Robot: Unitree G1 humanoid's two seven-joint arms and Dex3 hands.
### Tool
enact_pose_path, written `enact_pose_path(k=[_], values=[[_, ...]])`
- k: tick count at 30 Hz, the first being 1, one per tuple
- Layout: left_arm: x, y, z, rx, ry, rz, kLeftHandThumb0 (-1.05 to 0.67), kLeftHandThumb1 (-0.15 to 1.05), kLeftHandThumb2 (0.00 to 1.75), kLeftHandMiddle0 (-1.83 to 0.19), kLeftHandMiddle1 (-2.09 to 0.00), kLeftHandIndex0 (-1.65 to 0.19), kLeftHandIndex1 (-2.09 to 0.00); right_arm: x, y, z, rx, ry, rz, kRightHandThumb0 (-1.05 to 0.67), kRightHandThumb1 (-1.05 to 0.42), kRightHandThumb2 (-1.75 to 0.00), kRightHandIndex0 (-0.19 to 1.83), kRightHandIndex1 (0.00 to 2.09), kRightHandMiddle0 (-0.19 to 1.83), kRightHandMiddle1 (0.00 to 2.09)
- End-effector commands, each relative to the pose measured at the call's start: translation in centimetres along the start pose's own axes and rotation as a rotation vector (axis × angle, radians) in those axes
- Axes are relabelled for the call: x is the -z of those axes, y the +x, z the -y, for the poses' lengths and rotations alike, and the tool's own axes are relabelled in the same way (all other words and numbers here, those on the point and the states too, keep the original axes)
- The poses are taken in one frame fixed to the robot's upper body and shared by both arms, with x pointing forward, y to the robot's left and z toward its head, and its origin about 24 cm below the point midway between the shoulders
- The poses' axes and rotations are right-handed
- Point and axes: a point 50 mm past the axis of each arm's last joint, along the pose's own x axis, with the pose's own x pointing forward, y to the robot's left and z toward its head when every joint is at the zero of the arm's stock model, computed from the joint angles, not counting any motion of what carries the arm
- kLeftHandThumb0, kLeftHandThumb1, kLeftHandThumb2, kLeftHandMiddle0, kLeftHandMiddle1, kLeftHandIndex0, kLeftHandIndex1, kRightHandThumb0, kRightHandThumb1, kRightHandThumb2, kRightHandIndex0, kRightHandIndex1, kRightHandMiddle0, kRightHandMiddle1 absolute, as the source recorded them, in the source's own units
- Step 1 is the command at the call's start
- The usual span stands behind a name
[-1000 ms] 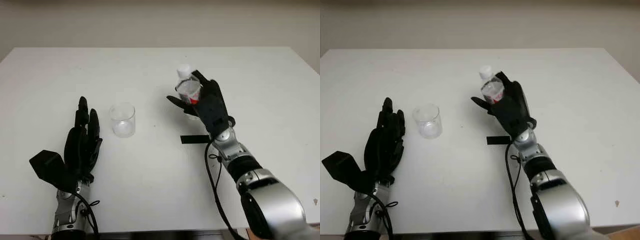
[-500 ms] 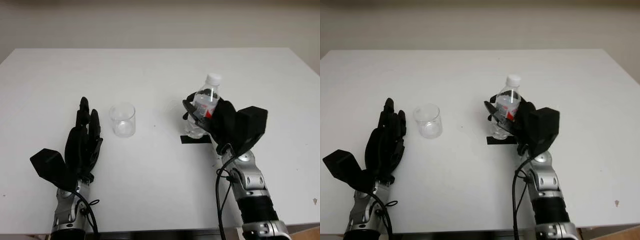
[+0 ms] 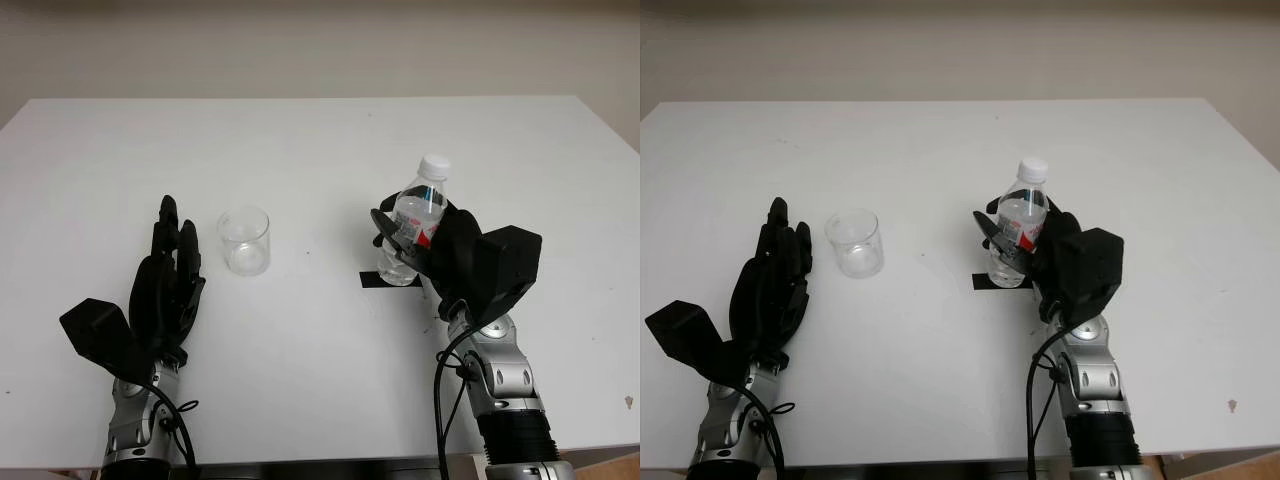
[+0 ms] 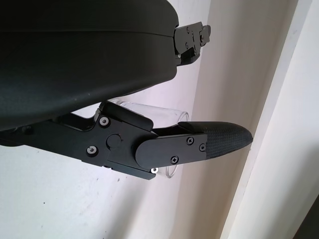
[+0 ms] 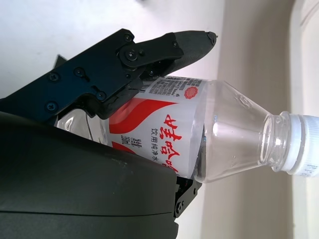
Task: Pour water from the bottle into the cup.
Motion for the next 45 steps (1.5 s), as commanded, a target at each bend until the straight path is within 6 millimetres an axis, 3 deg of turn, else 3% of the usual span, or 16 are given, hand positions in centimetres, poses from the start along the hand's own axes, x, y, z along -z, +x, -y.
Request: enact_pose_path(k=[1, 13, 30, 33, 34, 35, 36, 37, 38, 41, 45], values=[[1.7, -1.1, -0.5, -0.023, -0.015, -0.074, -0.74, 1.05, 0.50, 0.19, -0.04, 0.19, -0.04, -0.4, 0.5, -0.4, -0.007, -0.009, 0.033, -0.45, -1.05, -0.45, 1.22, 2.09, 0.86, 2.09], [1.7, -1.3, -0.6, -0.026, -0.014, -0.072, -0.75, 1.05, 0.49, 0.19, -0.04, 0.19, -0.04, 0.2, 1.5, -1.7, -0.028, -0.068, 0.058, -0.43, -1.05, -0.48, 1.29, 2.09, 0.92, 2.09], [1.5, -1.2, -1.0, -0.028, -0.017, -0.075, -0.75, 1.05, 0.46, 0.18, -0.06, 0.18, -0.05, 0.6, 1.3, -1.6, -0.061, -0.038, -0.023, -0.47, -1.05, -0.46, 1.31, 2.09, 0.89, 2.09], [1.4, -1.2, -1.1, -0.028, -0.011, -0.076, -0.75, 1.05, 0.46, 0.18, -0.05, 0.18, -0.06, 0.7, 1.0, -1.5, -0.053, -0.040, -0.019, -0.58, -1.05, -0.30, 1.05, 2.09, 0.61, 2.09], [1.4, -1.2, -1.2, -0.026, -0.009, -0.075, -0.75, 1.05, 0.47, 0.19, -0.05, 0.18, -0.05, 0.7, 0.8, -1.5, -0.047, -0.033, -0.014, -0.62, -1.05, -0.24, 0.81, 2.09, 0.42, 2.09], [1.3, -1.2, -1.2, -0.024, -0.006, -0.075, -0.75, 1.05, 0.47, 0.19, -0.05, 0.18, -0.05, 0.7, 0.6, -1.4, -0.048, -0.047, -0.004, -0.69, -1.04, -0.15, 0.33, 1.96, 0.11, 1.91], [1.3, -1.2, -1.3, -0.023, -0.005, -0.075, -0.75, 1.05, 0.47, 0.19, -0.05, 0.18, -0.05, 0.7, 0.5, -1.3, -0.050, -0.059, 0.002, -0.73, -1.04, -0.11, 0.10, 1.63, -0.04, 1.57], [1.3, -1.1, -1.3, -0.024, -0.004, -0.075, -0.75, 1.05, 0.47, 0.19, -0.05, 0.18, -0.05, 0.7, 0.3, -1.2, -0.056, -0.075, 0.009, -0.75, -1.03, -0.08, -0.01, 1.44, -0.11, 1.39], [1.2, -1.1, -1.4, -0.023, -0.005, -0.076, -0.75, 1.05, 0.47, 0.19, -0.05, 0.18, -0.05, 0.7, 0.1, -1.2, -0.065, -0.088, 0.015, -0.80, -1.02, -0.07, -0.10, 1.06, -0.15, 1.05], [1.1, -1.0, -1.4, -0.020, -0.004, -0.075, -0.75, 1.05, 0.47, 0.19, -0.05, 0.18, -0.05, 0.8, -0.6, -0.8, -0.119, -0.086, 0.025, -0.87, -0.97, -0.05, -0.17, 0.19, -0.18, 0.29], [1.0, -0.9, -1.4, -0.017, -0.004, -0.075, -0.75, 1.05, 0.46, 0.19, -0.05, 0.18, -0.06, 0.8, -1.2, -0.4, -0.172, -0.070, 0.035, -0.89, -0.92, -0.04, -0.19, 0.01, -0.19, 0.02]])
